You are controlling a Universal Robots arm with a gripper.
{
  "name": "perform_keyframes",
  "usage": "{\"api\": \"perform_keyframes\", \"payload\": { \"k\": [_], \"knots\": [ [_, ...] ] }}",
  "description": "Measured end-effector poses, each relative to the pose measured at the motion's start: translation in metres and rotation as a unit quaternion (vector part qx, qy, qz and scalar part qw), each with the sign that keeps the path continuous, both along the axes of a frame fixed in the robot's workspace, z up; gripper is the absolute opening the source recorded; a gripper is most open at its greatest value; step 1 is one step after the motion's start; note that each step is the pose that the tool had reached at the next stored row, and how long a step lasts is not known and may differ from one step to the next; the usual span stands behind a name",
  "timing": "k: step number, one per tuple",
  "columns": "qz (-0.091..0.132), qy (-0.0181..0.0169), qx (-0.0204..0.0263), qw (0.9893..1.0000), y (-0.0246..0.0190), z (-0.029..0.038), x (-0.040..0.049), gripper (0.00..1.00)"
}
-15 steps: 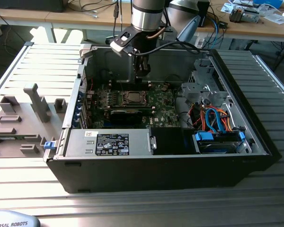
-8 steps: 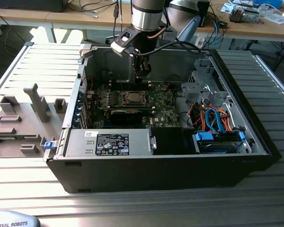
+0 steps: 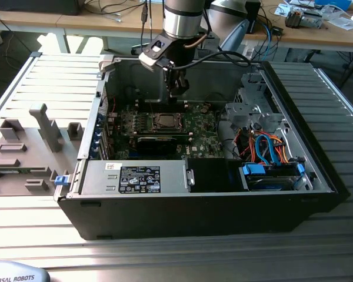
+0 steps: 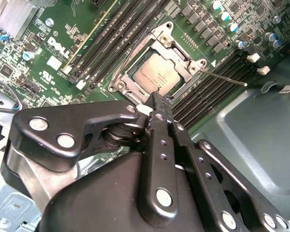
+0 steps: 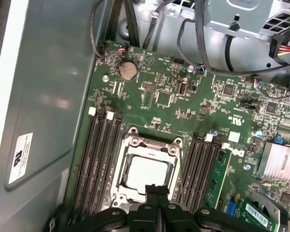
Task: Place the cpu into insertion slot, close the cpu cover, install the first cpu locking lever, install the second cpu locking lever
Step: 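Install the first cpu locking lever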
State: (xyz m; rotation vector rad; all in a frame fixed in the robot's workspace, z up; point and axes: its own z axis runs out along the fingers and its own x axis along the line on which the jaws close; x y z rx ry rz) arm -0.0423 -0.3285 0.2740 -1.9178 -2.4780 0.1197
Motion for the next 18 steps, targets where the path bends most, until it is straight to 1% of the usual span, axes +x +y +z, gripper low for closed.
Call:
{"api": "perform_keyframes", "payload": {
  "k": [7, 11, 18],
  "knots": [
    [0.017, 0.0, 0.0, 0.9999, 0.0, 0.0, 0.0, 0.11],
    [0.03, 0.0, 0.0, 0.9995, 0.0, 0.0, 0.0, 0.11],
    [0.044, 0.0, 0.0, 0.999, 0.0, 0.0, 0.0, 0.11]
  ]
}}
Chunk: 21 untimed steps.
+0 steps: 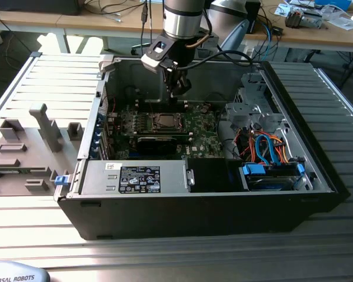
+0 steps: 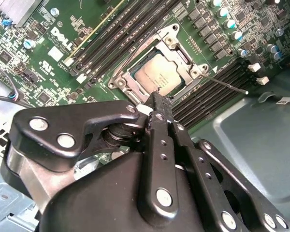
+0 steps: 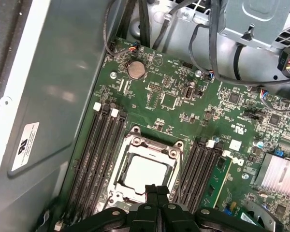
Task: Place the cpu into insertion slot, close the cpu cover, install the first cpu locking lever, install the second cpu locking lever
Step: 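Install the first cpu locking lever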
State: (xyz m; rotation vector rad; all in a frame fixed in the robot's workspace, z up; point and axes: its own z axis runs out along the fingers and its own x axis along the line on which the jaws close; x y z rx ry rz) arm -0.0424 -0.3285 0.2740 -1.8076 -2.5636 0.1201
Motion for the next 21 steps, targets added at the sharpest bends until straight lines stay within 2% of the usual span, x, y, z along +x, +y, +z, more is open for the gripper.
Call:
{"api": "perform_keyframes", "payload": {
  "k": [21],
  "knots": [
    [0.043, 0.0, 0.0, 0.9991, 0.0, 0.0, 0.0, 0.11]
  ]
}}
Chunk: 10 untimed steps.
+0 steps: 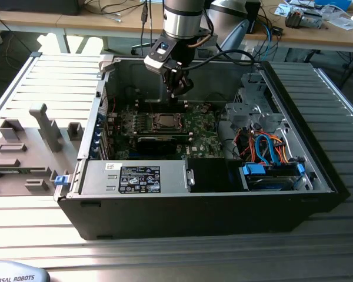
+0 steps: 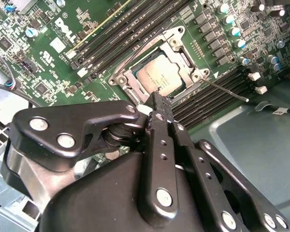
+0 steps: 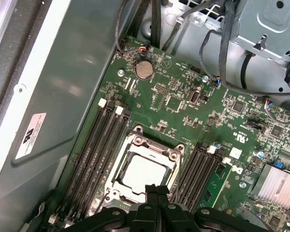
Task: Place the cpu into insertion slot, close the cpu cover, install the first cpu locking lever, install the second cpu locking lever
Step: 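Install the first cpu locking lever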
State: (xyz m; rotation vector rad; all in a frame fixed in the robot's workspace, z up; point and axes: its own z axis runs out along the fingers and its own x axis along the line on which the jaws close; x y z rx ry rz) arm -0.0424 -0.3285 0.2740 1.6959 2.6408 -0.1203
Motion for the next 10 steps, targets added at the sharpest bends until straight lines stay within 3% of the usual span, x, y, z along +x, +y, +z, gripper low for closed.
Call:
{"api": "perform_keyframes", "payload": {
  "k": [10],
  "knots": [
    [0.021, 0.0, 0.0, 0.9998, 0.0, 0.0, 0.0, 0.11]
  ]
}}
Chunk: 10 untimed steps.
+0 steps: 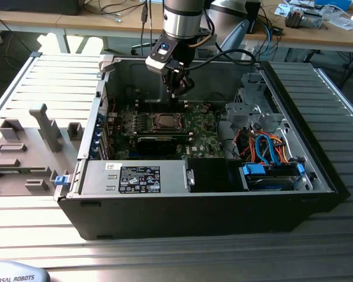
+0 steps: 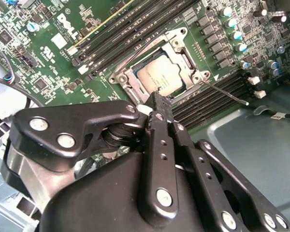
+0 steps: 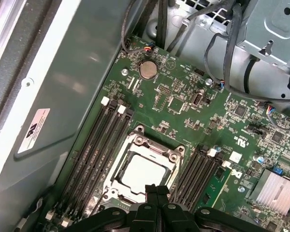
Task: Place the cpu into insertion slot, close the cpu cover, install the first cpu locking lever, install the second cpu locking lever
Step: 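Install the first cpu locking lever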
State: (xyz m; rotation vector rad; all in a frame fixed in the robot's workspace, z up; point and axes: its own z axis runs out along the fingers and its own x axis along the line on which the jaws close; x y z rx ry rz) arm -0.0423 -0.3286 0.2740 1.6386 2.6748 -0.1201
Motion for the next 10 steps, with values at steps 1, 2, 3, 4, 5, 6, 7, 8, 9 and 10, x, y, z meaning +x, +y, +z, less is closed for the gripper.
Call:
{"api": "perform_keyframes", "payload": {
  "k": [1, 2, 3, 4, 5, 6, 7, 8, 9, 10],
  "knots": [
    [0.002, 0.0, 0.0, 1.0, 0.0, 0.0, 0.0, 0.11],
    [0.004, 0.0, 0.0, 1.0, 0.0, 0.0, 0.0, 0.11],
    [0.005, 0.0, 0.0, 1.0, 0.0, 0.0, 0.0, 0.11],
    [0.007, 0.0, 0.0, 1.0, 0.0, 0.0, 0.0, 0.11],
    [0.008, 0.0, 0.0, 1.0, 0.0, 0.0, 0.0, 0.11],
    [0.01, 0.0, 0.0, 1.0, 0.0, 0.0, 0.0, 0.11],
    [0.012, 0.0, 0.0, 0.9999, 0.0, 0.0, 0.0, 0.11],
    [0.013, 0.0, 0.0, 0.9999, 0.0, 0.0, 0.0, 0.11],
    [0.015, 0.0, 0.0, 0.9999, 0.0, 0.0, 0.0, 0.11],
    [0.017, 0.0, 0.0, 0.9999, 0.0, 0.0, 0.0, 0.11]
  ]
}}
